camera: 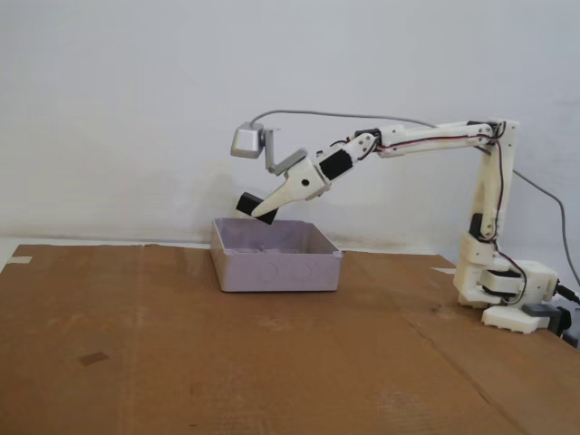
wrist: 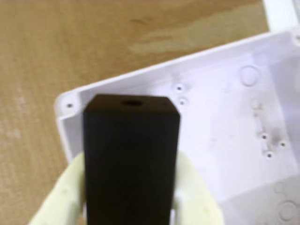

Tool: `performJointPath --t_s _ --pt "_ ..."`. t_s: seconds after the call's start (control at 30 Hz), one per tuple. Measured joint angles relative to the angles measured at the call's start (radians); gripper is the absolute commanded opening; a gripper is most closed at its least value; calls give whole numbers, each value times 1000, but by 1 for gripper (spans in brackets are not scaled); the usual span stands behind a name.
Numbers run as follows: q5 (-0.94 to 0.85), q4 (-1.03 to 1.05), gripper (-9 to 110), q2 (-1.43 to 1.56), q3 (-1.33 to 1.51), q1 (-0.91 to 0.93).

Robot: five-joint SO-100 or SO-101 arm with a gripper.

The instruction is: Grasp a block and put it in the box.

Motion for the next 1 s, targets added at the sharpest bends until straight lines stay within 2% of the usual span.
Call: performJointPath --t_s 0.63,1.0 --pt "0 2 9 0 8 206" --pt "0 2 9 6 52 201"
